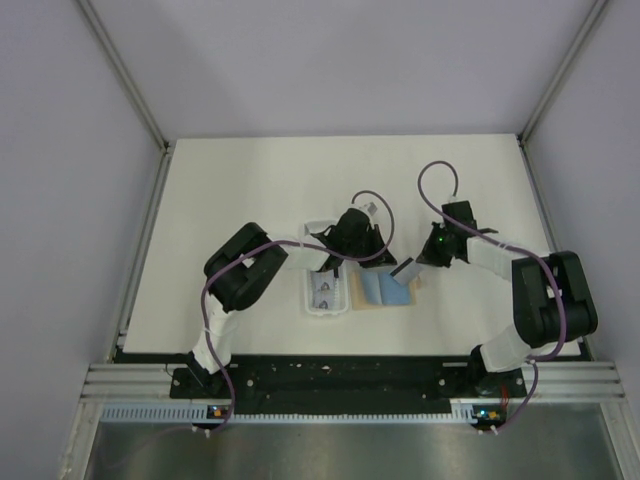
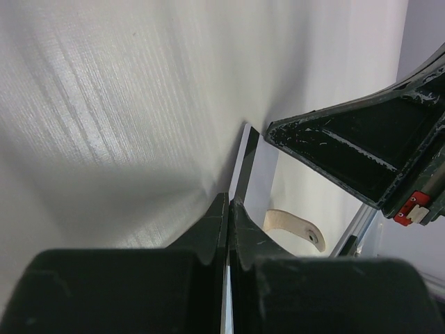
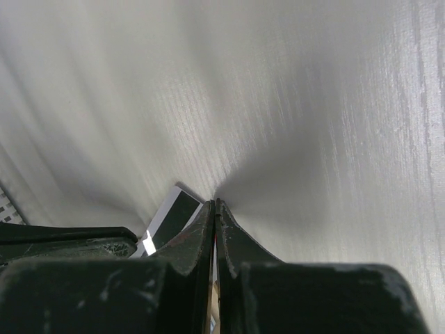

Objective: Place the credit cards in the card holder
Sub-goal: Pick up the credit card from the storage box.

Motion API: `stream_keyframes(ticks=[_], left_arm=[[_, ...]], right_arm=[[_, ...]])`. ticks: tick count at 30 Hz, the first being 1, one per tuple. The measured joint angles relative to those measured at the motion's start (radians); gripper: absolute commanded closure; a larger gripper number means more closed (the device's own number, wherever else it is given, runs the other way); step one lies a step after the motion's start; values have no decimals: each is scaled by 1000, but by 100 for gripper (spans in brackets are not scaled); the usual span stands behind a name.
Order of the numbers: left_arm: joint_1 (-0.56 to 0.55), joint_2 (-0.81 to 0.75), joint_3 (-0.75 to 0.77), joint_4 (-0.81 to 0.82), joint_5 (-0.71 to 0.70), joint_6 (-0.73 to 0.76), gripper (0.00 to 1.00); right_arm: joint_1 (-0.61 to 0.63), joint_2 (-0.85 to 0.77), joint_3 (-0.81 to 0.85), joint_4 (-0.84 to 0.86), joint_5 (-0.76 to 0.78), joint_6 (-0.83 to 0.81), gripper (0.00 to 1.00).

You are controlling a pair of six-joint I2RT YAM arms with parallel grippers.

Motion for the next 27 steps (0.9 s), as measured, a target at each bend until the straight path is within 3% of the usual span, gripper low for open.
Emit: stream_keyframes(ticks=[5,13,20,27], left_arm=[[0,0,0,1,0,-2,100],[0,0,-5,1,0,-2,76],[0,0,-18,10,11,0,62],[0,0,-18,20,26,4,61]], right_arm=[[0,-16,-13,1,11,0,95],[0,-97,-48,-37,67,-2,81],[0,-149,-87,-59,68,-5,82],[0,-194,-153,-74,38,4,97]])
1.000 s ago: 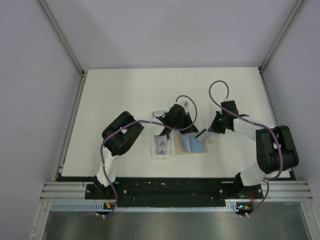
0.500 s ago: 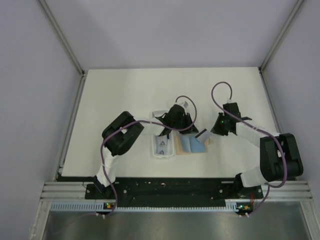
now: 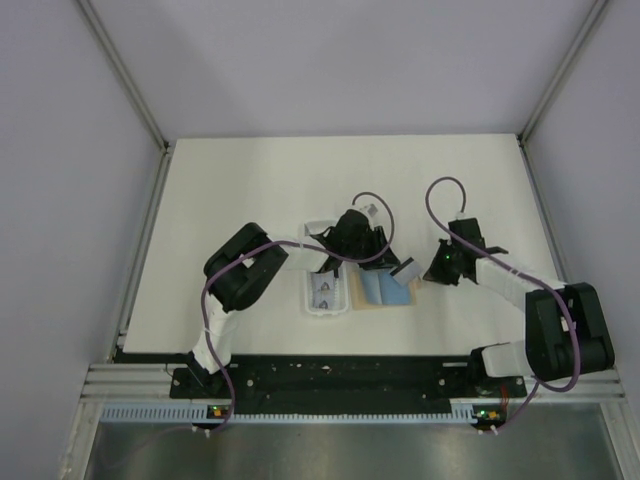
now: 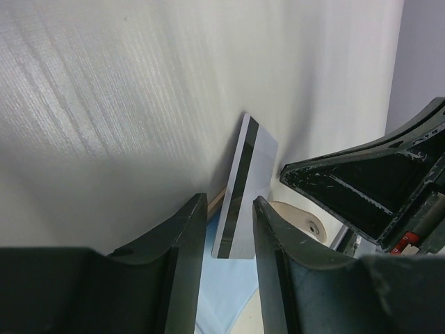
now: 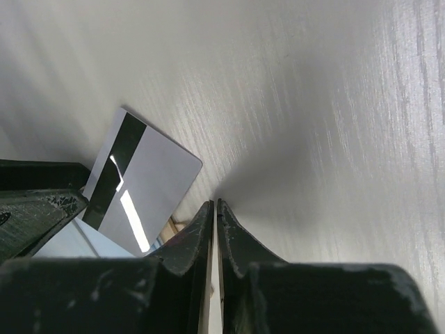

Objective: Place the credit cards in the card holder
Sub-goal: Pick up the credit card from the storage box.

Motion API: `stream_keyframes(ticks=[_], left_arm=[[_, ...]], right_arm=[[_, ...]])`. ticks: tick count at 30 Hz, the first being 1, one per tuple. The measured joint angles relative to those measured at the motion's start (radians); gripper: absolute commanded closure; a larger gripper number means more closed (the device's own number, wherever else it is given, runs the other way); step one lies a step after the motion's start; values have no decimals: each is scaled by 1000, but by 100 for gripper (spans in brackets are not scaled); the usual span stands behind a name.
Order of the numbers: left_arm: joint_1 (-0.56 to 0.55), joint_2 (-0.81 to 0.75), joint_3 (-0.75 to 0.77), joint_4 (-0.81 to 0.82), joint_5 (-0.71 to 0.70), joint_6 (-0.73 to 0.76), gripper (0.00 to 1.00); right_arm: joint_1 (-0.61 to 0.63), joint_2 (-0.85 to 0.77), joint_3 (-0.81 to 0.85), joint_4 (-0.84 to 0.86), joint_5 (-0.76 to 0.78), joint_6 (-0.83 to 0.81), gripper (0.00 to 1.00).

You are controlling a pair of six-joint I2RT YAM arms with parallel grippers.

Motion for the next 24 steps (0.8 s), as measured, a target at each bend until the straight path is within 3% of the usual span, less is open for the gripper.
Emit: stream_keyframes(ticks=[16,20,24], left_arm=[[0,18,18,0,62,19,62],[0,31,24,11,76,18,70],[0,33,24,10,76,19,86]], right_arm=[[0,61,-4,103,-127,42,100],[0,77,-4,136,-149,51,100],[0,86,-4,153,-160,63,100]])
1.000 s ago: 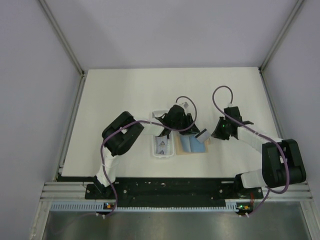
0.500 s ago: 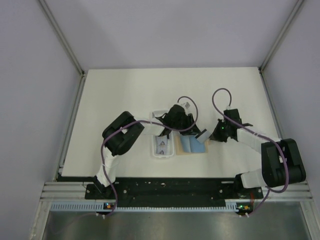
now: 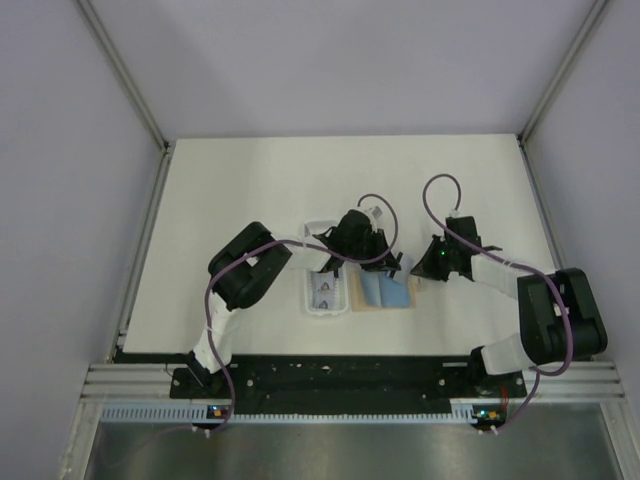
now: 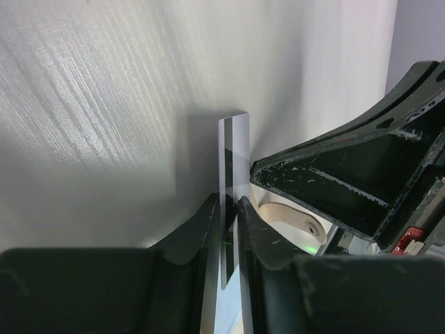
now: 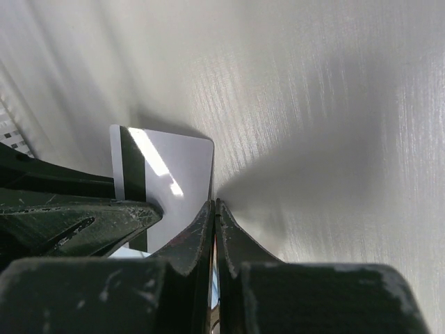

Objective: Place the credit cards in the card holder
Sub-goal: Pick up the credit card from the storage box.

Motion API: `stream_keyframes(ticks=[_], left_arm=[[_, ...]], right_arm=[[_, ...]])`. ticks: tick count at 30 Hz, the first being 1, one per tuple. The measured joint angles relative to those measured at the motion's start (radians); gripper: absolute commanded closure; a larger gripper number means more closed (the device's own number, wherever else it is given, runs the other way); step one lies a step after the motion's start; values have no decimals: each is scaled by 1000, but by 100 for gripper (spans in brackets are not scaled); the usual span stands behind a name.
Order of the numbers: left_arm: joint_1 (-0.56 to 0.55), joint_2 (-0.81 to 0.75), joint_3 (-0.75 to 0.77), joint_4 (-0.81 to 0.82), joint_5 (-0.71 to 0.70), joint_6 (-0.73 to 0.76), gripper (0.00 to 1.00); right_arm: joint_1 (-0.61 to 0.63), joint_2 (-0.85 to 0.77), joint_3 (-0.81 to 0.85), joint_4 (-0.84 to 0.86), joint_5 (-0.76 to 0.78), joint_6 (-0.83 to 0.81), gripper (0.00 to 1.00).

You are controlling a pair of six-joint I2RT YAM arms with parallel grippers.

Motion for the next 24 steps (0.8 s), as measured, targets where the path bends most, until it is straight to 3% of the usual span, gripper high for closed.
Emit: stream_keyframes(ticks=[5,10,13,16,17,24], left_arm=[[0,0,1,15,13,-8,99],[0,-1,2,19,14,-7,100],[0,-12,2,1,10,-2,100],[0,-53,-8,-33,-13,20,100],[0,-72,-18,-36,-18,25,100],[2,-302,-124,-48,-64,68,100]], right_arm=[[0,1,0,3,0,4,100],[0,-46,-21,-7,32,-1,92],[0,-140,-43,-32,63,-8,79],[-2,-277,-57,-55,103,-26,50],[-3,-326,-61,-59,112,-31,46],[-4,-609,-99,-81,117,-57,35]])
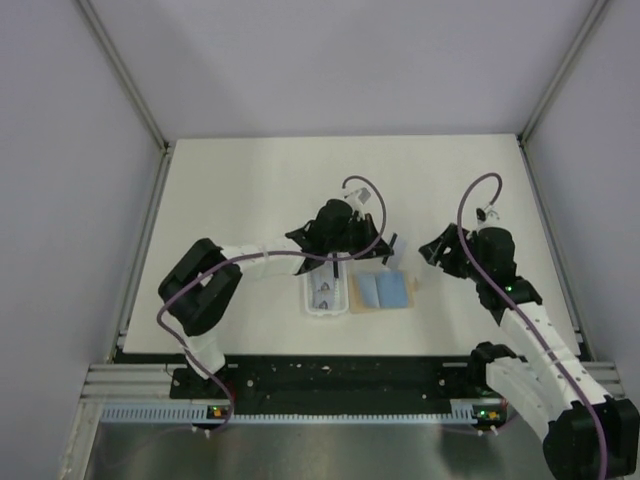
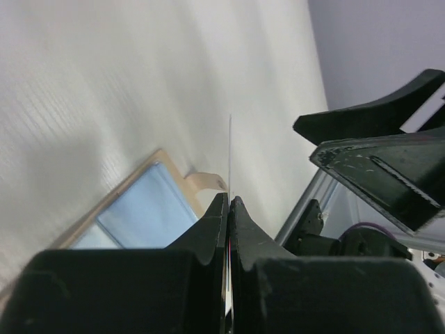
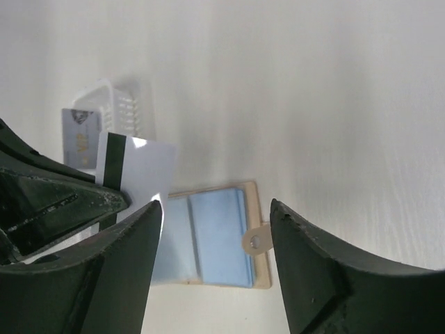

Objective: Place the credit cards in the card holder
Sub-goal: Pick up the credit card from the storage box.

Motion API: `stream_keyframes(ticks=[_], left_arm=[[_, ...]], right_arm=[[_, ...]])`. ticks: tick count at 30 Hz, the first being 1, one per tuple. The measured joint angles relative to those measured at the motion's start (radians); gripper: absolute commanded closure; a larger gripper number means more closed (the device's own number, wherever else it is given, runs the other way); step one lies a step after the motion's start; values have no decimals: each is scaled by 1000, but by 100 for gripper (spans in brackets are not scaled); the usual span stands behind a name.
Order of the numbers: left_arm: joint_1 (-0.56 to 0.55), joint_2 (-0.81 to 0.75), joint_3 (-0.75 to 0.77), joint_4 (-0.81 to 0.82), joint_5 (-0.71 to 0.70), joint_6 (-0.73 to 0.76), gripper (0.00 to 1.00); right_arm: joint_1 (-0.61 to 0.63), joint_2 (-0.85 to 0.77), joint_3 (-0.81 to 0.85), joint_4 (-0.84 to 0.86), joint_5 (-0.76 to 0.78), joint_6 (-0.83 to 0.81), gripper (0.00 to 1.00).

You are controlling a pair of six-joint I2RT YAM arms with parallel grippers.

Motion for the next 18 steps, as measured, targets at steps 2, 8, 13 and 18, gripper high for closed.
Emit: stream_keyframes(ticks=[2,8,13,18], left_arm=[[2,-67,-26,0,-5,4,100],[-1,-269,-182,79,10,1,100],[-11,-418,-357,141,13,-8,100],[-19,-478,-434,227,16,-51,100]], right_arm=[[0,-39,0,2,-38,-7,34],[0,-137,-19,90,-298,18,30],[0,-268,-108,230,-473,124,30],[0,-385,-198,334,-547,258,32]])
